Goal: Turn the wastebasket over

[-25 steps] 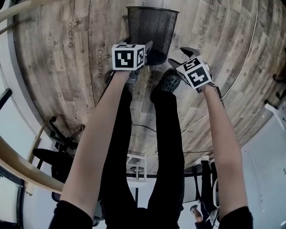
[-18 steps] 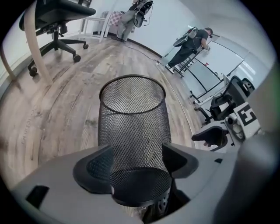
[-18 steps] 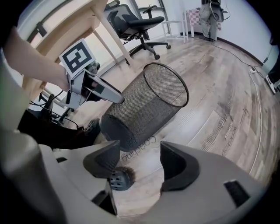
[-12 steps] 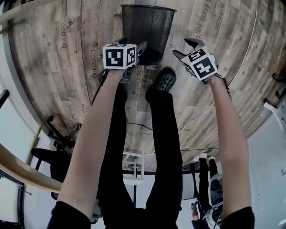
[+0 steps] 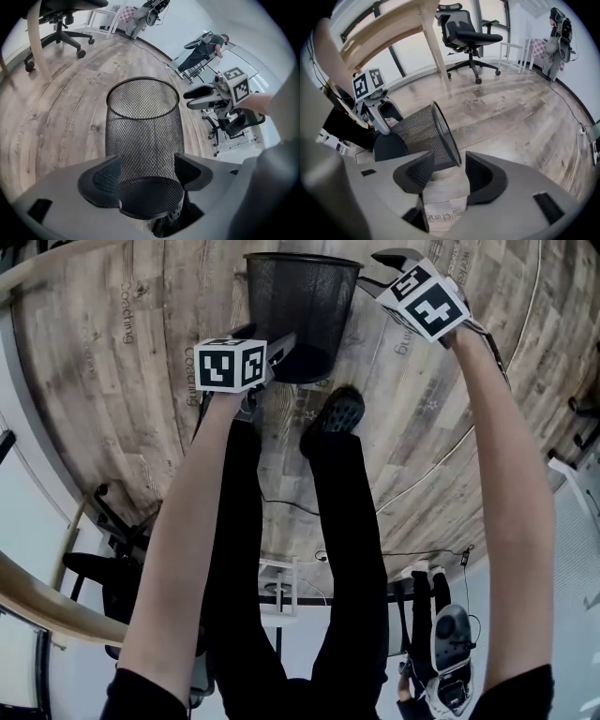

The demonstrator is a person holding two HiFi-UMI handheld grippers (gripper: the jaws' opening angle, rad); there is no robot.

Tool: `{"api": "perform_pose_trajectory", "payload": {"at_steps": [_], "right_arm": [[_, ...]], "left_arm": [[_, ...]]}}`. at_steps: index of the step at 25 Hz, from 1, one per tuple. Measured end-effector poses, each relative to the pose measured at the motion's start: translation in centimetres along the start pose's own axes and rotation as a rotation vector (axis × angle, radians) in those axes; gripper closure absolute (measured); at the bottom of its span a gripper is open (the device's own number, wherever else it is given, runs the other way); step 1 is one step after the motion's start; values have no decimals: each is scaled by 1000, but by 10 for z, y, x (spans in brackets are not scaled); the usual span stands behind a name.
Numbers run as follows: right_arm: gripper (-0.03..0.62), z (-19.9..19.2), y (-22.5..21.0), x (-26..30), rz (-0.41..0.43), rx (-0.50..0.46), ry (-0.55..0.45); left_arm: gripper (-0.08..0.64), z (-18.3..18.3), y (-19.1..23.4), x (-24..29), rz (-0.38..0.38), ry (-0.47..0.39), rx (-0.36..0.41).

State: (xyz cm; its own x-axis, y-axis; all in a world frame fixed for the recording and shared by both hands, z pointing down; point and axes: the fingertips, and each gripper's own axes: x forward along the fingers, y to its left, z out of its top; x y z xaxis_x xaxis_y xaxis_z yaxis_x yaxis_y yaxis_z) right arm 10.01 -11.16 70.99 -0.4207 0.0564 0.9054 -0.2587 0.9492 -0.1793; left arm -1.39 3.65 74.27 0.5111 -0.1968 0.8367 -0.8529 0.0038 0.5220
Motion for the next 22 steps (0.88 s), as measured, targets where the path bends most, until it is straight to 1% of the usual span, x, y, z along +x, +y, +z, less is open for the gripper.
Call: {"api": "perform_pose_trajectory", "payload": {"at_steps": [2,4,6,7,8,10,12,14,18,20,22], "right_arm": [[364,6,2,10,18,-58,21],[368,10,6,21,41,-137,46],[387,13,10,30,80,-214,69],[399,13,12,33,107,-231,79],[408,13,14,34,138,-228,86],[407,15,15,34,201,-192,81],[430,17,15,35,243,-177,68],[435,17,18,34,275,-175,67],[463,20,18,32,268,-205,66],[478,21,18,29,263,-203,67],[507,21,15,25,252,-207,66]], "left_arm": [[192,-2,1,0,-12,7,-1],[192,-1,5,-1,-18,13,3],[192,2,9,-3,-27,9,5],[190,2,10,-4,-36,5,4],[189,2,11,-4,-48,-1,3],[189,3,12,-4,-66,-21,1],[186,2,12,-4,-70,-31,0],[184,1,12,-4,-68,-34,-2],[184,2,14,-5,-61,-33,-14],[184,2,19,-8,-35,-31,-16],[187,4,26,-14,9,-43,-16]]}}
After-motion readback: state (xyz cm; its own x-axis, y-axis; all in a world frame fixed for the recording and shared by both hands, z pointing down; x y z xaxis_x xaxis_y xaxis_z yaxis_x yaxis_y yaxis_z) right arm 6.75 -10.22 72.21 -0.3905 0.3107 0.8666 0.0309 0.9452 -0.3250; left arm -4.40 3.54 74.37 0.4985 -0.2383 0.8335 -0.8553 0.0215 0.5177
